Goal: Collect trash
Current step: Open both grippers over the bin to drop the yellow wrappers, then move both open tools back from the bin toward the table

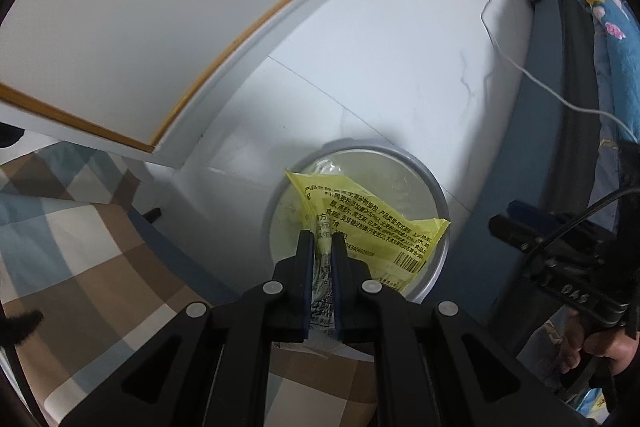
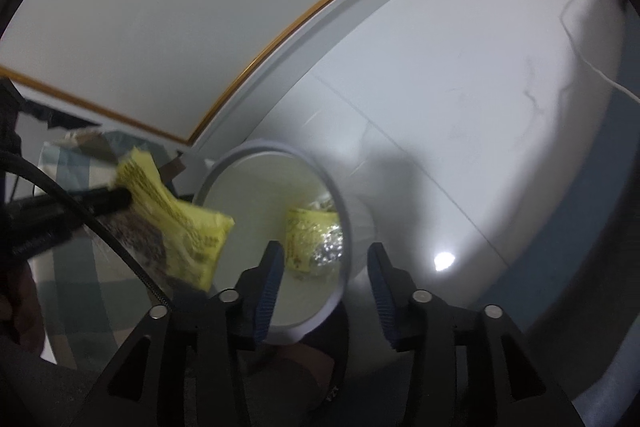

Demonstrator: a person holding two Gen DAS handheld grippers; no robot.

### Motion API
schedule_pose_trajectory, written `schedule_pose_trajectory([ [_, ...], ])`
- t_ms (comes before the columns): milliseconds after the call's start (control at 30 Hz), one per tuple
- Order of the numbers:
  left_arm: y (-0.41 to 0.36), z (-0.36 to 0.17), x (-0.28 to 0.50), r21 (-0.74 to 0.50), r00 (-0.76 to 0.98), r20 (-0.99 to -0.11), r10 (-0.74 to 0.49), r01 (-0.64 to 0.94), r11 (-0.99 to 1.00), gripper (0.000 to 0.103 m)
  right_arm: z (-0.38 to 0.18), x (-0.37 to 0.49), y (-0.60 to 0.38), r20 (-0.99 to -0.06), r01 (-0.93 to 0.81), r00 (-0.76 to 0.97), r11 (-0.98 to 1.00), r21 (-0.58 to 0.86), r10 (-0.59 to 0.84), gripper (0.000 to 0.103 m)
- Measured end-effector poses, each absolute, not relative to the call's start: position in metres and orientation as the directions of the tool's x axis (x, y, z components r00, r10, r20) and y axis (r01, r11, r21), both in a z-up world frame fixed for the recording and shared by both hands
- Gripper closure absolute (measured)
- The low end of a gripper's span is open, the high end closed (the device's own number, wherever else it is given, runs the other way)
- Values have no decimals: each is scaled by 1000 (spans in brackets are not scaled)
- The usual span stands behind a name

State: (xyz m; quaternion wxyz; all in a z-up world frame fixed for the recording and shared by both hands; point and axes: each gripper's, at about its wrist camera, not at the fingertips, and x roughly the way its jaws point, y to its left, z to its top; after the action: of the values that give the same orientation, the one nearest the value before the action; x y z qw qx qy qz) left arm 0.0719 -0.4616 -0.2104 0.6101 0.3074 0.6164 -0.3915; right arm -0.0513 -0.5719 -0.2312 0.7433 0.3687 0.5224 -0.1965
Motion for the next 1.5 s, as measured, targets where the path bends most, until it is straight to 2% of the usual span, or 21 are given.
schedule_pose_trajectory([
  [100,-466,-218,68,-104,-80,-994,-69,867,487,92,-227,-56,-577,-916,689,393,634,351,80,54],
  [133,-467,-220,67,-101,-83,-995,-58,869,485,84,-226,-58,-579,-917,693,392,633,345,71,53],
  [167,-467,-224,67,-102,-89,-995,-50,868,486,82,-224,-59,-580,-915,694,398,630,348,67,53],
  [300,-466,-231,67,-124,-124,-992,-32,860,495,81,-225,-62,-584,-913,703,403,617,353,64,50],
  [400,-465,-237,64,-88,-107,-994,11,868,489,75,-227,-63,-585,-911,707,407,607,362,68,50],
  [567,-459,-231,66,-72,-80,-997,-7,853,516,50,-230,-62,-582,-905,695,415,611,379,90,50],
  [700,-454,-220,71,-69,-58,-998,-39,827,559,44,-231,-60,-580,-902,688,419,611,392,107,46],
  [767,-453,-213,72,-67,-43,-998,-55,813,579,37,-230,-60,-580,-898,688,425,604,402,114,44],
  [1133,-434,-161,78,-62,86,-976,-200,772,633,36,-210,-52,-574,-867,651,481,611,451,128,26],
  [1233,-426,-146,78,-48,132,-965,-225,759,650,27,-196,-48,-569,-859,628,499,636,448,114,21],
  [1333,-421,-134,75,-33,170,-954,-247,759,651,26,-184,-47,-566,-856,622,510,651,436,86,15],
  [1500,-404,-110,75,-32,215,-936,-279,736,676,26,-167,-46,-561,-850,612,523,667,425,62,12],
])
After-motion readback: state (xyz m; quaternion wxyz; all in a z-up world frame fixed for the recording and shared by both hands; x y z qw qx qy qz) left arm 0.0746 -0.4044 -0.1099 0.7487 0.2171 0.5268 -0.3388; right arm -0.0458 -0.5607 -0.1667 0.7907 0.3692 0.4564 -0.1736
